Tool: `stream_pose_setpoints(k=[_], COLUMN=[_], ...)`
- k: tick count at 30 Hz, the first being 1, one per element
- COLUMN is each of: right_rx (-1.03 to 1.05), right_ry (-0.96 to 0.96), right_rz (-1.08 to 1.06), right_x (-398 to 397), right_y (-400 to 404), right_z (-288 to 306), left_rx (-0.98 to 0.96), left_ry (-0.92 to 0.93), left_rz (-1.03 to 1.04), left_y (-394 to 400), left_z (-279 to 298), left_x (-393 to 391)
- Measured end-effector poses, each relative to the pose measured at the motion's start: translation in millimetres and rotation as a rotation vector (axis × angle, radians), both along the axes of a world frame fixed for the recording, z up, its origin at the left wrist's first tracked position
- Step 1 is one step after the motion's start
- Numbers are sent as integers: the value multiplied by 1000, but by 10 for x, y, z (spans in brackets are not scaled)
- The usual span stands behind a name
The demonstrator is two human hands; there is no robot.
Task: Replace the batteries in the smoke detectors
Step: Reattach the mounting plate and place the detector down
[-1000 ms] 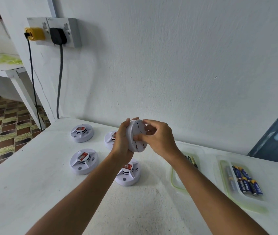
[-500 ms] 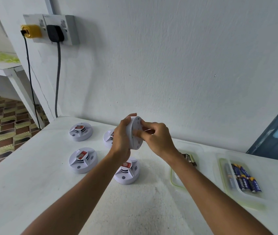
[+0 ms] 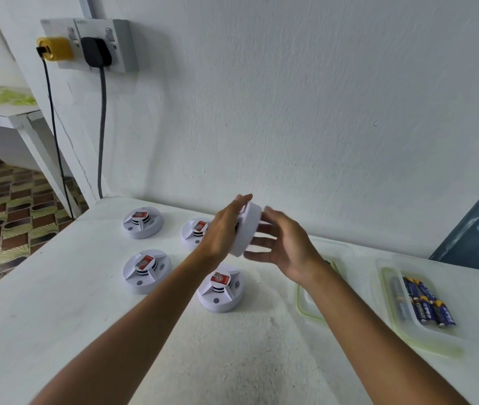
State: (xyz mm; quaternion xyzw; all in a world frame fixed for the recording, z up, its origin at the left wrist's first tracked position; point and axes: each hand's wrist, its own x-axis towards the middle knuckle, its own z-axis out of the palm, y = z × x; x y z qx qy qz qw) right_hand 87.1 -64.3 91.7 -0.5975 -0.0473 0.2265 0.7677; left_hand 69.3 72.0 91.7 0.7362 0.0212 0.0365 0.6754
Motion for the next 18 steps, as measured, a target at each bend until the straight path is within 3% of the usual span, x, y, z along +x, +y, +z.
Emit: stream_pose_setpoints(k=[4,9,13,18], right_rx=[145,308,257,147], right_ry=[220,284,226,164], right_rz=[219,315,314,257], right_x=[-73,-306,-540,-747], right_y=[-245,-460,-496,-532], right_z=[-121,-338,-548,-899], left_rx=[151,-92,-231,-208], left_ry=[60,68,9,63], left_rz=[-183,-146,-5,5], left_y=[-3,89,185,135], left_z=[-36,-143,-381,-842], left_x=[-127,-394,-665,-1140])
